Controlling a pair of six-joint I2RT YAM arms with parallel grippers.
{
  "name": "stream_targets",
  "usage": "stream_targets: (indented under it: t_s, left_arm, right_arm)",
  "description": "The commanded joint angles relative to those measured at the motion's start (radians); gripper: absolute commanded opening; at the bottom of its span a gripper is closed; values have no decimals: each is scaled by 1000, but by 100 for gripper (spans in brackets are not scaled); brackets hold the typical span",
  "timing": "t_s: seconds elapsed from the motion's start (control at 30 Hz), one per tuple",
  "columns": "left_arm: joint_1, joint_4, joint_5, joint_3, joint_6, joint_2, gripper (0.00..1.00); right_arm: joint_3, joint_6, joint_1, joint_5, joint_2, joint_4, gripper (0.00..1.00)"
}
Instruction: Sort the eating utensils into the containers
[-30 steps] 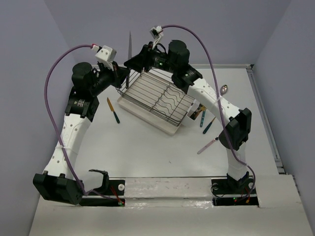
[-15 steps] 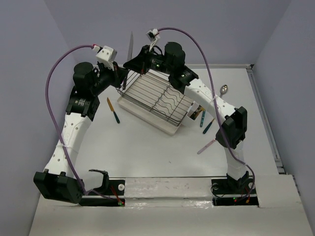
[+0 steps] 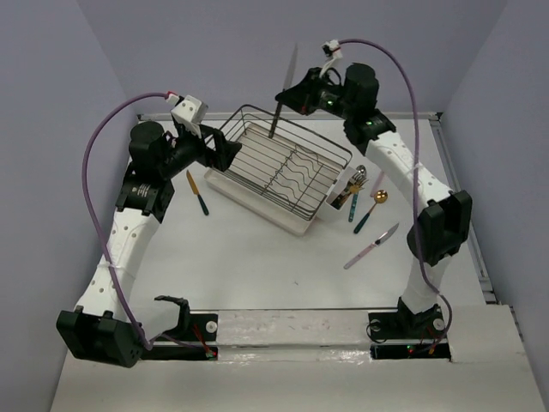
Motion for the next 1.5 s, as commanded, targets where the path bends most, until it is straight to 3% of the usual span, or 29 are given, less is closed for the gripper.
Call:
stream_targets:
  t_s: [0.0, 0.2, 0.37, 0.63, 0.77, 1.33, 1.47]
  left_arm:
    - [0, 62, -2, -35, 4, -54, 99]
    - [4, 80, -17, -81, -1, -71, 99]
    - [7, 83, -19, -89, -1, -71, 99]
    - [9, 88, -22, -100, -1, -73, 99]
    - [9, 88, -16, -100, -4, -70, 99]
    - [12, 100, -26, -117, -5, -62, 99]
    - [10, 103, -26, -120, -4, -62, 99]
  right_arm:
    - [-122, -50, -166, 32, -228, 69, 0]
    - [-452, -106, -399, 34, -441, 71, 0]
    - [-601, -194, -466, 75, -573, 69, 0]
    - [-813, -286, -475, 130, -695, 69, 0]
    - [-824, -314, -484, 148, -706, 71, 0]
    - [-931, -171, -484, -128, -753, 84, 0]
    - [-968, -126, -484, -210, -767, 153, 0]
